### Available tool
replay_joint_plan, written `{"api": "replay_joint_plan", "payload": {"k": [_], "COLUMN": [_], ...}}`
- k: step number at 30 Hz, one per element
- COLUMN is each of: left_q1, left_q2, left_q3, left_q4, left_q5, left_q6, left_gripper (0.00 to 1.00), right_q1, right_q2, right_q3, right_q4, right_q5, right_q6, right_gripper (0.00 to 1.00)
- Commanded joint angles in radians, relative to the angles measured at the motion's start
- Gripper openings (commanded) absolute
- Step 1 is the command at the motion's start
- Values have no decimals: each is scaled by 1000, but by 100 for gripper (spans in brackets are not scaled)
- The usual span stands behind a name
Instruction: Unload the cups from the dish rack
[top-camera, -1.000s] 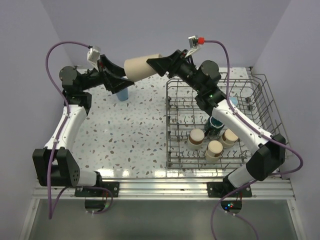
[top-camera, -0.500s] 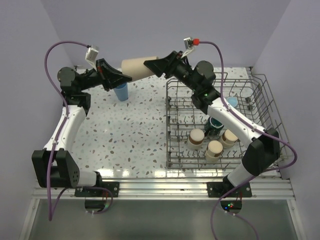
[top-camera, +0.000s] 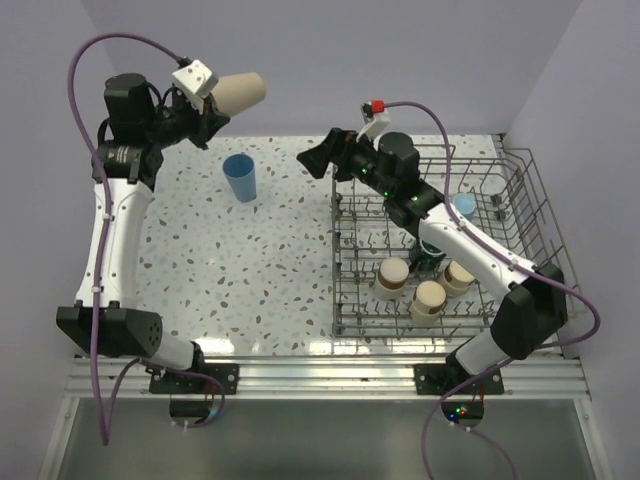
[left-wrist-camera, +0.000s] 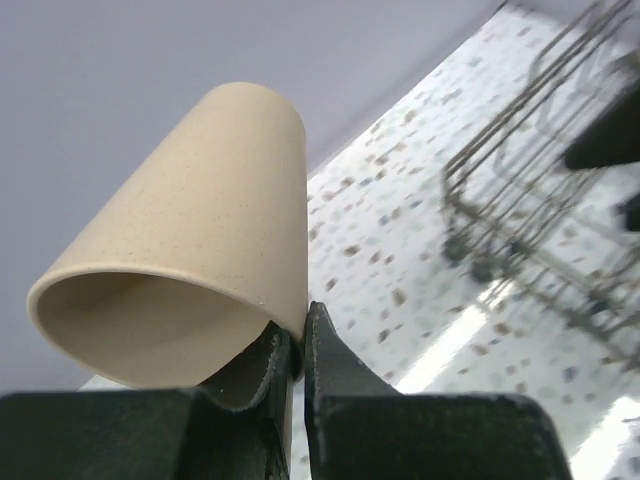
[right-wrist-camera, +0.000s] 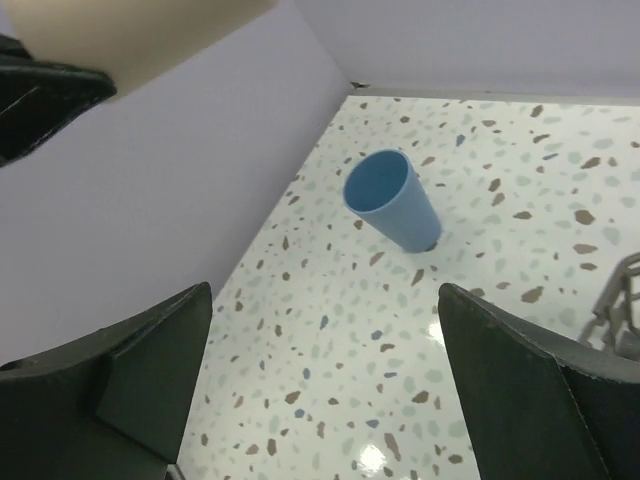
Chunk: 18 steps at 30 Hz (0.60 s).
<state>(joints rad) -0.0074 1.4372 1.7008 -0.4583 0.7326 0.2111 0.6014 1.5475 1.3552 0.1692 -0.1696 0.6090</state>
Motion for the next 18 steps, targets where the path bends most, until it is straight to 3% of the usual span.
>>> {"api": "replay_joint_plan", "payload": {"k": [1,4,9,18], "left_q1": [-15,-45,-115,-157], "left_q2": [115,205,298,443], "left_q3": [162,241,260,413], "left_q4": [-386,-494,-539,-638], "left_q5": [-319,-452,-639,-730], "left_q6": [389,493,612,666], "left_gripper": [0,0,0,0], "right_q1": [1,0,0,-2], "right_q2": [-95,-112,-132,-162], "right_q3": [-14,-31,-54,-85], "right_q4": [-65,-99,-148,-217], "right_q5": [73,85,108,156], "right_q6": [-103,-143,-196,-285], "right_gripper": [98,98,98,98]}}
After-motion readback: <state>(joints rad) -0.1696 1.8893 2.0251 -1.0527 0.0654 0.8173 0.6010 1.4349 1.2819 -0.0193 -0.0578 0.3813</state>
